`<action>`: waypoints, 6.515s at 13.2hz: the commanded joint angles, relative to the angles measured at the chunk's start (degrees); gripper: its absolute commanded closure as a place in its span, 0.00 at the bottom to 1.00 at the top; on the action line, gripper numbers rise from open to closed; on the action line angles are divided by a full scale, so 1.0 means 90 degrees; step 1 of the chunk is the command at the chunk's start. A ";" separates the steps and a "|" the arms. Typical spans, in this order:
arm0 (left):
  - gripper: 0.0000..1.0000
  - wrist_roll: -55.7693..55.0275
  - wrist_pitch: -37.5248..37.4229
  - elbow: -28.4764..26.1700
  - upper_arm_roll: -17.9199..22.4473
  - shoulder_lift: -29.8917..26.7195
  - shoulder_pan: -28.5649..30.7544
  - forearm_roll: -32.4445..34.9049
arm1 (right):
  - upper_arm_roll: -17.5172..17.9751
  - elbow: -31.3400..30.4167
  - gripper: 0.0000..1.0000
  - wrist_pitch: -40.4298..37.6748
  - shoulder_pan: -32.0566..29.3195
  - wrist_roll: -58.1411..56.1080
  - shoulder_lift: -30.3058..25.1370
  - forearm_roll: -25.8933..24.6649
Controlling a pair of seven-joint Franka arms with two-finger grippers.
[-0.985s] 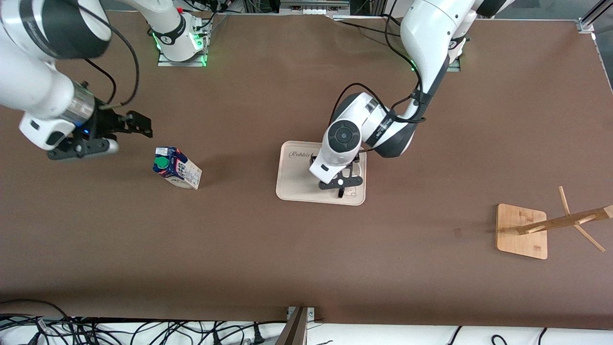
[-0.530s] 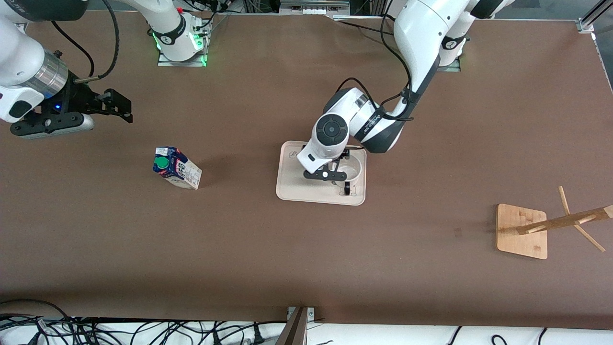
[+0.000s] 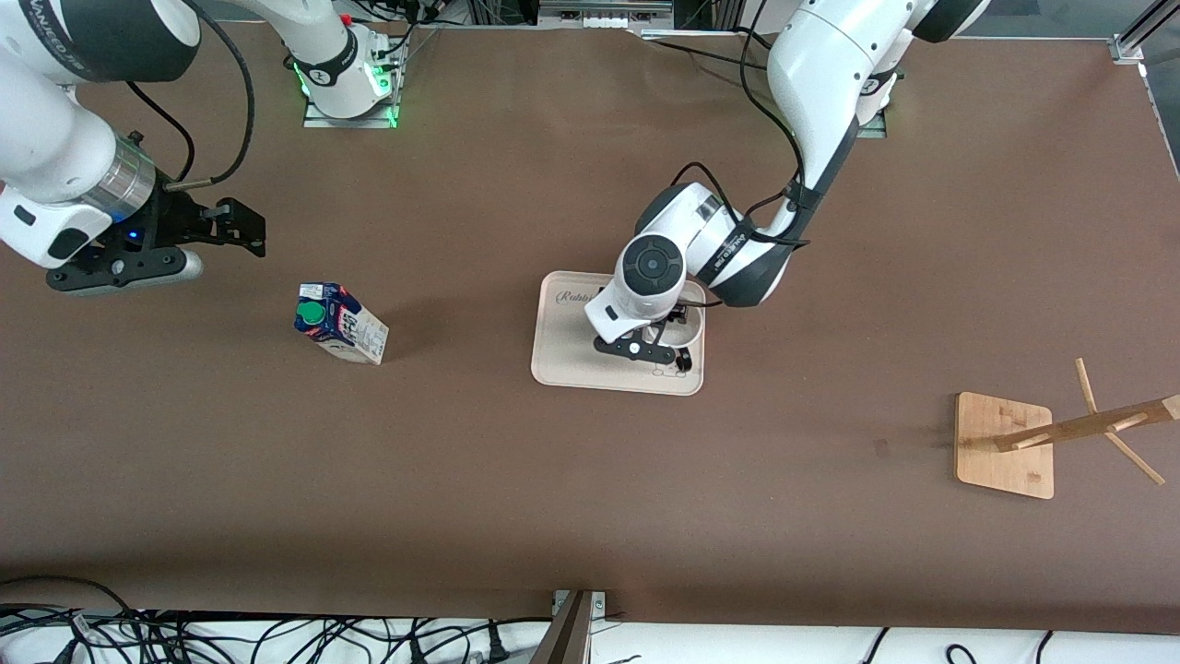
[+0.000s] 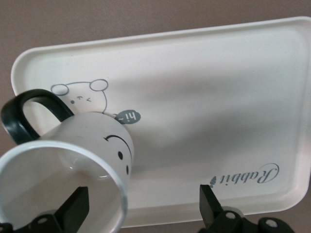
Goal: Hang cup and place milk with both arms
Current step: 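Lift the white mug with the left gripper while the right gripper withdraws, then carry the mug to the wooden stand and hook its handle on a peg, then open the left gripper and draw it back from the hung mug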
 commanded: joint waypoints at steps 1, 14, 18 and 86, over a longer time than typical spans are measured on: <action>0.00 0.0031 0.0017 -0.0061 -0.0031 -0.0049 0.0080 0.0131 | -0.0005 0.0196 0.00 -0.0106 -0.0134 -0.0034 0.0030 -0.0063; 1.00 -0.0038 -0.1140 0.0434 0.0154 -0.0439 0.0461 0.0102 | 0.3052 0.0050 0.00 -0.0253 -0.3123 -0.0044 -0.0224 -0.0249; 1.00 -0.0457 -0.2315 0.1295 0.0164 -0.0450 0.0471 -0.0173 | 0.3003 0.0109 0.00 0.0109 -0.3123 0.0005 -0.0126 -0.0355; 0.00 0.3204 -0.3183 -0.0260 0.0652 -0.3878 0.4075 -0.0202 | 0.2808 0.0177 0.00 0.0354 -0.3181 0.0044 0.0040 -0.0347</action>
